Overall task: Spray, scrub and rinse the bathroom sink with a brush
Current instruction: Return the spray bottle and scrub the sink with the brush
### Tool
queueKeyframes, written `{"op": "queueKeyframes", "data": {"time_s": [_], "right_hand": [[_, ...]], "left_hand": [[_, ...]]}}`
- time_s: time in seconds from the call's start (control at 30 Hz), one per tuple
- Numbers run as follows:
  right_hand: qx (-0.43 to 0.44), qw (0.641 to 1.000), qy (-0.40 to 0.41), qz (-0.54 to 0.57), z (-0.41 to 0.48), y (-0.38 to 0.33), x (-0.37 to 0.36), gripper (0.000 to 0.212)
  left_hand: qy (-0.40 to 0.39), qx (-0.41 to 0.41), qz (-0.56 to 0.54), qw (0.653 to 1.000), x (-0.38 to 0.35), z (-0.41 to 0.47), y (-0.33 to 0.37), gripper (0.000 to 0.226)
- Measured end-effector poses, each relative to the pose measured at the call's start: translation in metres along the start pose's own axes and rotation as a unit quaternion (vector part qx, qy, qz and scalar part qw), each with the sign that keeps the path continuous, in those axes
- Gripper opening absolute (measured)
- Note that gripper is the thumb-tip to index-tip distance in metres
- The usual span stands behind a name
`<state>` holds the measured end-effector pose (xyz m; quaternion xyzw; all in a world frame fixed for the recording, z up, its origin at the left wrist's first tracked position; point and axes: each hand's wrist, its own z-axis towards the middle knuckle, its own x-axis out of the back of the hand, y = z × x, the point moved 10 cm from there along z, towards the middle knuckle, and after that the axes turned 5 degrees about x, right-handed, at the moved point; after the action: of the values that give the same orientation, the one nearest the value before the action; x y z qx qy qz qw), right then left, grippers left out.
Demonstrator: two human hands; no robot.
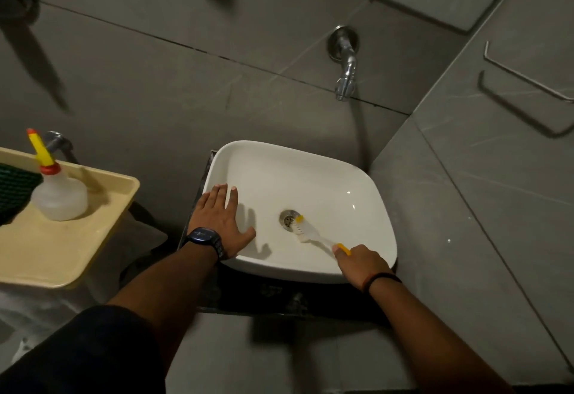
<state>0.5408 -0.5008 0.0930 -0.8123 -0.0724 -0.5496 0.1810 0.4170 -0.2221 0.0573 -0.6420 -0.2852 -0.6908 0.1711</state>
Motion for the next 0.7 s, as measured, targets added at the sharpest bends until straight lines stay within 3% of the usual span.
{"op": "queueKeyframes", "data": {"time_s": [0.07,0.17,0.23,0.37,0.47,0.6,0.7], "right_hand": [[-0.007,1.0,-0.01,0.018,-0.005,0.002,0.0,0.056],[0.083,0.993,-0.08,0.033,-0.015,-0.034,-0.024,0.056],[0.11,0.992,-0.066,0.011,-0.014,-0.057,-0.033,0.055],[0.015,0.999,0.043,-0.01,0.01,-0.053,-0.009,0.054],[-0.027,0.998,0.057,0.011,0.02,-0.041,-0.003,0.054],[0.096,0.995,-0.037,0.018,0.015,-0.073,-0.035,0.056],[0.103,0.995,-0.005,-0.002,0.019,-0.078,-0.032,0.054]], "left_hand": [[-0.002,-0.003,0.0,1.0,0.0,0.0,0.001,0.097],[0.006,-0.004,-0.008,1.0,0.002,-0.001,0.001,0.097],[0.013,-0.003,-0.017,1.0,0.004,-0.002,0.0,0.099],[0.014,-0.003,-0.024,1.0,0.003,-0.002,0.0,0.101],[0.015,-0.007,-0.022,1.0,0.003,-0.001,0.001,0.102],[0.016,-0.012,-0.017,1.0,0.002,-0.001,0.001,0.101],[0.013,-0.012,-0.014,1.0,0.002,0.0,0.002,0.101]]}}
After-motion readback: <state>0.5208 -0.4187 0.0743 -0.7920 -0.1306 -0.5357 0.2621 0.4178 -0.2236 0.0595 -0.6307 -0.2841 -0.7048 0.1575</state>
